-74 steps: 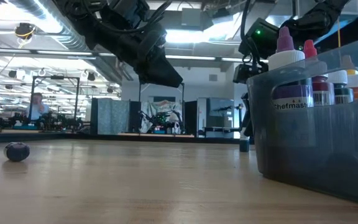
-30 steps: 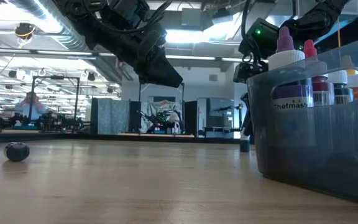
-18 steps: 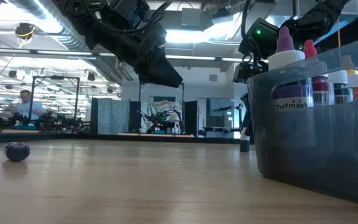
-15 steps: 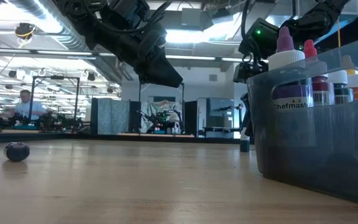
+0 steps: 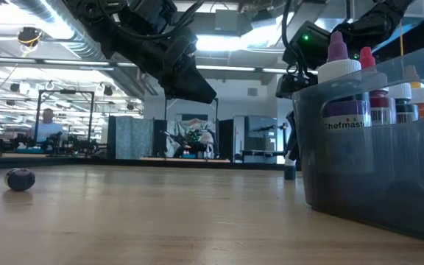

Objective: Pick & Place food coloring
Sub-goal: Put the small blue food coloring bottle into the bin

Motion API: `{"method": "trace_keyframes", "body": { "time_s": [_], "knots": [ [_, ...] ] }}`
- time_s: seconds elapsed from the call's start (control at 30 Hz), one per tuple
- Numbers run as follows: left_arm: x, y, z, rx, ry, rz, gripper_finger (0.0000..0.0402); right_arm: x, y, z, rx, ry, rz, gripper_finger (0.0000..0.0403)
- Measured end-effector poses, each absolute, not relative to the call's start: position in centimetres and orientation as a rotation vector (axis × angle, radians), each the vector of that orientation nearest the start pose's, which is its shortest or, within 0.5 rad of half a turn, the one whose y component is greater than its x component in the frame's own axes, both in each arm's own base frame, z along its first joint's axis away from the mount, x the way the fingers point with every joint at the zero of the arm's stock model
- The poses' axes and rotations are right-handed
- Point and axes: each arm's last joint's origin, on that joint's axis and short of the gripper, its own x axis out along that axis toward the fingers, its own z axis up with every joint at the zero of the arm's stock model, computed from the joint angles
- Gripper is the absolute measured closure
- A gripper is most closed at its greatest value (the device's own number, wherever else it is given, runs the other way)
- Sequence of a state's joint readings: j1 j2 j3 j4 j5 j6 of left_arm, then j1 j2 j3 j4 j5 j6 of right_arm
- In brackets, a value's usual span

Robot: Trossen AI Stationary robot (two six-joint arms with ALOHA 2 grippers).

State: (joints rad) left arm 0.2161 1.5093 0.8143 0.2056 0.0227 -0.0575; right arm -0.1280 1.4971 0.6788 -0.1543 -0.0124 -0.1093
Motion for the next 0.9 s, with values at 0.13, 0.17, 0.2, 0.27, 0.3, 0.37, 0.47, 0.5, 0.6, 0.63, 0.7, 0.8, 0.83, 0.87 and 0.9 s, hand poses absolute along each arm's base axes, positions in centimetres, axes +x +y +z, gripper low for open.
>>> {"method": "trace_keyframes", "body": {
  "time_s": [0.13, 0.17, 0.2, 0.27, 0.3, 0.37, 0.47, 0.5, 0.6, 0.63, 0.7, 0.8, 0.83, 0.87, 0.9],
  "knots": [
    [30.85, 6.71, 21.07, -0.114, 0.481, 0.204, 0.0241, 26.43, -3.37, 14.9, -0.033, 0.974, -0.053, 0.0244],
    [30.85, 6.7, 21.07, -0.115, 0.481, 0.203, 0.0242, 26.46, -3.37, 14.83, -0.033, 0.975, -0.053, 0.0244],
    [30.85, 6.71, 21.07, -0.115, 0.481, 0.204, 0.0242, 26.46, -3.36, 14.79, -0.033, 0.978, -0.052, 0.0244],
    [30.85, 6.71, 21.07, -0.115, 0.481, 0.204, 0.0241, 26.53, -3.38, 14.57, -0.033, 0.983, -0.052, 0.0244],
    [30.85, 6.71, 21.07, -0.114, 0.481, 0.204, 0.0241, 26.58, -3.38, 14.42, -0.033, 0.987, -0.051, 0.0244],
    [30.85, 6.71, 21.07, -0.115, 0.481, 0.204, 0.0239, 26.58, -3.38, 14.08, -0.037, 1.005, -0.047, 0.0244],
    [30.85, 6.71, 21.07, -0.115, 0.481, 0.204, 0.0237, 26.65, -3.39, 13.99, -0.037, 1.002, -0.047, 0.0246],
    [30.85, 6.7, 21.07, -0.114, 0.481, 0.203, 0.0237, 26.71, -3.39, 13.98, -0.038, 0.998, -0.047, 0.0249],
    [30.85, 6.7, 21.07, -0.114, 0.481, 0.204, 0.0239, 26.69, -3.4, 13.95, -0.046, 1.001, -0.043, 0.0268],
    [30.85, 6.71, 21.07, -0.114, 0.481, 0.204, 0.024, 26.69, -3.4, 13.95, -0.052, 1.001, -0.039, 0.0276],
    [30.85, 6.7, 21.07, -0.114, 0.481, 0.204, 0.0242, 26.69, -3.4, 13.95, -0.059, 1.001, -0.035, 0.0294],
    [30.85, 6.71, 21.07, -0.114, 0.482, 0.205, 0.0242, 26.71, -3.4, 13.96, -0.065, 1.0, -0.032, 0.0319],
    [30.85, 6.71, 21.07, -0.114, 0.481, 0.206, 0.0241, 26.71, -3.4, 13.96, -0.069, 1.0, -0.03, 0.0326],
    [30.85, 6.71, 21.07, -0.113, 0.481, 0.207, 0.024, 26.71, -3.4, 13.98, -0.07, 0.999, -0.03, 0.0332],
    [30.85, 6.72, 21.07, -0.114, 0.481, 0.207, 0.0239, 26.71, -3.4, 13.98, -0.07, 0.999, -0.03, 0.0337]
  ]
}}
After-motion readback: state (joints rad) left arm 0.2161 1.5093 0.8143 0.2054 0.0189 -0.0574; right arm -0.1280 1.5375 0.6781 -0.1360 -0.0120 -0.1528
